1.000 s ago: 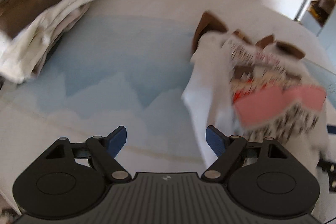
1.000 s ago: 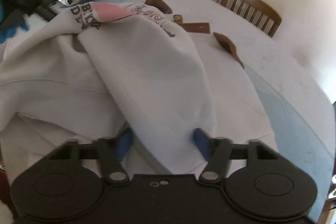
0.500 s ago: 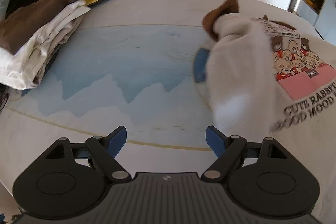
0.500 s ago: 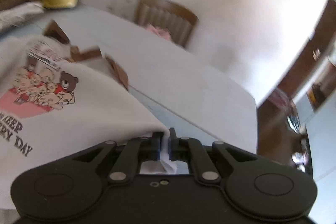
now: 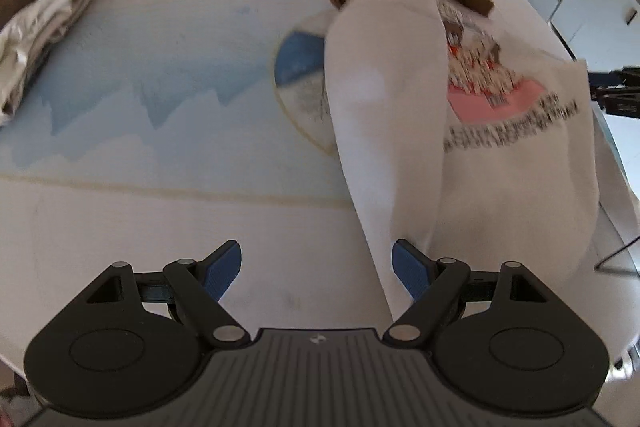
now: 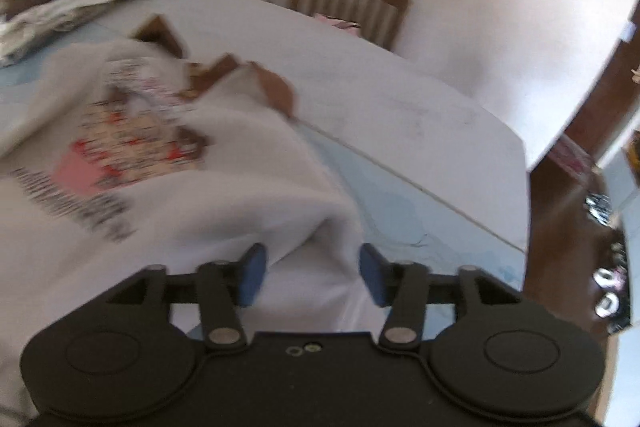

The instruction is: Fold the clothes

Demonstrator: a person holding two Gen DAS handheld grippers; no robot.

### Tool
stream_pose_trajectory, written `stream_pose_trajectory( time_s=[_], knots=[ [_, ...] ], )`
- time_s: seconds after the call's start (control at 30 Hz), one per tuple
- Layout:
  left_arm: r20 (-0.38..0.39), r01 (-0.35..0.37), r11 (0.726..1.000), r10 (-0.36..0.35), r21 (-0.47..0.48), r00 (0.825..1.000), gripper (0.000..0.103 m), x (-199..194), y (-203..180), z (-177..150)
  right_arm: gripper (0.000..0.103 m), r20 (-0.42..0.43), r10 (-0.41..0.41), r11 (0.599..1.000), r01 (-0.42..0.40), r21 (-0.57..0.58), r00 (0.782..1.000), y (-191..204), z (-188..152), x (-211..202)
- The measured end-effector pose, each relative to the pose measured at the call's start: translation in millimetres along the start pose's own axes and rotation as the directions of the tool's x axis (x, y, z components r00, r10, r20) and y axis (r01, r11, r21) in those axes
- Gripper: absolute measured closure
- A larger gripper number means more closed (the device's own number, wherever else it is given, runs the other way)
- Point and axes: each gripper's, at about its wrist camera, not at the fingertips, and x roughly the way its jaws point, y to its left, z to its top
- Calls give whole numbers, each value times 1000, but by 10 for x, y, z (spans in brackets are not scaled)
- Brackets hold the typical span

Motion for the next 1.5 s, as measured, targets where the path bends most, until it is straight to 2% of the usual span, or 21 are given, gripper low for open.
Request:
stream_pose_trajectory(
  time_s=[0.2,0.37,0.43,0.5,0.57,0.63,0.73,0.87,0.93,1.07,1.13,1.23,1.3,1.37,1.4,1.43,1.47,1.5],
  knots=[
    [-40,51,999,-51,3,998,21,-95,-100,-215,0,-35,82,996,-84,-33,996,212,-227,-157],
    [-25,35,999,-34,12,999,22,-48,-215,-359,0,-50,182,983,-182,18,982,369,-329,-190],
    [-28,49,999,-49,-17,998,37,43,-235,-337,0,-56,221,975,-220,34,974,426,-353,-205],
    [-27,92,994,-94,-58,995,47,109,-207,-308,0,-64,259,965,-255,65,964,451,-357,-210],
    [-30,111,990,-115,-88,993,64,169,-193,-298,0,-65,328,941,-320,107,943,460,-364,-224],
    [-14,115,988,-117,-105,993,84,139,-192,-282,0,-64,407,909,-397,129,911,513,-367,-243],
    [10,121,984,-121,-131,993,96,94,-190,-259,0,-67,518,851,-506,142,852,642,-368,-264],
    [54,113,980,-106,-163,993,98,-15,-141,-212,0,-75,499,866,-493,86,863,907,-329,-214],
    [92,80,983,-65,-168,994,99,-136,-35,-147,0,-73,500,866,-496,63,863,1017,-302,-182],
    [176,-20,990,45,-139,983,100,-391,231,26,0,-71,442,897,-442,13,894,1154,-233,-141],
    [203,-72,989,97,-127,974,100,-482,459,159,0,-67,412,911,-412,11,909,1182,-195,-128],
    [163,-73,994,85,-76,983,100,-420,680,335,0,-54,392,920,-392,7,918,1203,-113,-186],
    [114,-17,1000,19,-19,993,99,-352,744,363,0,-46,373,928,-373,4,927,1246,-47,-249],
    [54,62,997,-64,38,996,91,-287,757,299,0,-41,360,933,-360,7,932,1306,25,-306],
    [28,98,993,-99,63,995,79,-242,732,254,0,-43,358,934,-358,8,933,1339,62,-305],
    [6,133,988,-134,84,991,61,-202,700,199,0,-45,349,937,-349,4,936,1387,98,-305],
    [-16,169,980,-168,103,986,48,-163,669,143,0,-48,340,940,-341,0,939,1435,135,-306],
    [-35,203,972,-200,121,979,31,-128,633,90,0,-51,332,943,-332,-3,942,1485,171,-305]
  ],
)
